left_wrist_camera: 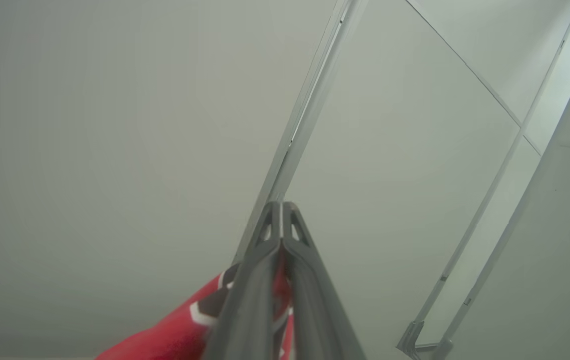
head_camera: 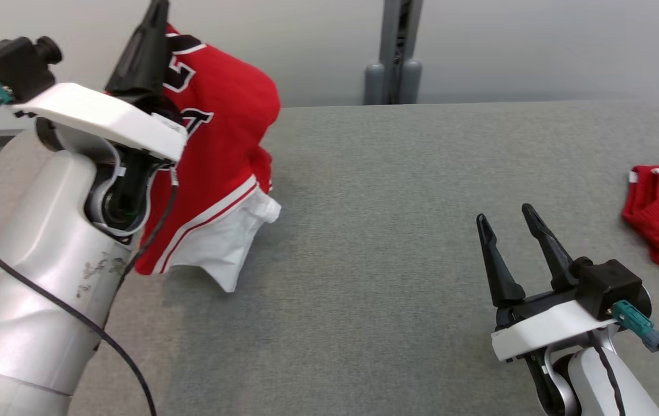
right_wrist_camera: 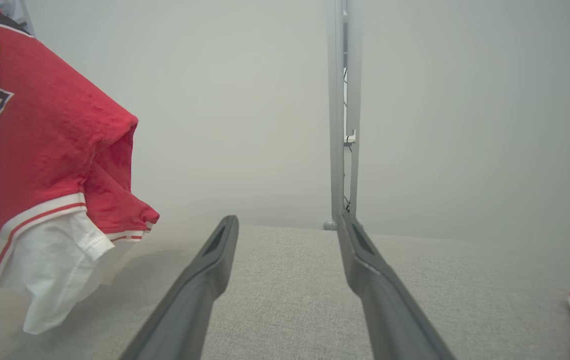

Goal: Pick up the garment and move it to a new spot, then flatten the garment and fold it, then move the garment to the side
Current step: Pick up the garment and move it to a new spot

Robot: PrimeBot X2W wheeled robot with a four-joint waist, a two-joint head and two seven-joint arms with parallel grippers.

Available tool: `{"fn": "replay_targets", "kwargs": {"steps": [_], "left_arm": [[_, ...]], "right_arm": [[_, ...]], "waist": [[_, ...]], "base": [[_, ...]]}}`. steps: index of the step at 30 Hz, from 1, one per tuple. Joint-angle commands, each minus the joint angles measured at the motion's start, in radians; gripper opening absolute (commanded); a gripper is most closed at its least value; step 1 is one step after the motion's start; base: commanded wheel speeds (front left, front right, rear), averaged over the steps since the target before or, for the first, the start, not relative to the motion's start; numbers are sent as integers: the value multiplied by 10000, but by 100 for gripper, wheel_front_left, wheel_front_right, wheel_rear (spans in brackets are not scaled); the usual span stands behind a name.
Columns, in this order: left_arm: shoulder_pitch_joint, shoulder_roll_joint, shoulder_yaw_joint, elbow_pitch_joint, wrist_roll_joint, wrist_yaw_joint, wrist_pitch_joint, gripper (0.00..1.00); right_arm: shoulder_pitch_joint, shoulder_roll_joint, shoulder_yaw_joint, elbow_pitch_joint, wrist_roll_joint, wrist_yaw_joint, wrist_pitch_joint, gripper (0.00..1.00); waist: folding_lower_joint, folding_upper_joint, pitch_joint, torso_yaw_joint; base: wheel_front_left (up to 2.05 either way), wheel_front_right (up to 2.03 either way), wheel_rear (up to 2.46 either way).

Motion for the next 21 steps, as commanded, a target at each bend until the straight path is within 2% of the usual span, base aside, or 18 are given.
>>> {"fn": "replay_targets", "kwargs": {"steps": [1,13,21], "left_arm": [[91,-62,-28,-50,-47,-21,-40,0],[-68,-1217,-626,-697,-195,37,-14,0],[47,-1445,-962,-165,-38,223,148,0]], "right_arm": [[-42,11,-43,-64,-31,0,-43,100],[-149,191,-232,-266,-66,0,-45,100],[-316,301,-213,-397,53,0,-45,100]], "waist": [[0,0,22,-358],[0,0,422,-1993],[0,0,958,-2812]], "base": [[0,0,0],[0,0,0],[0,0,0]]}}
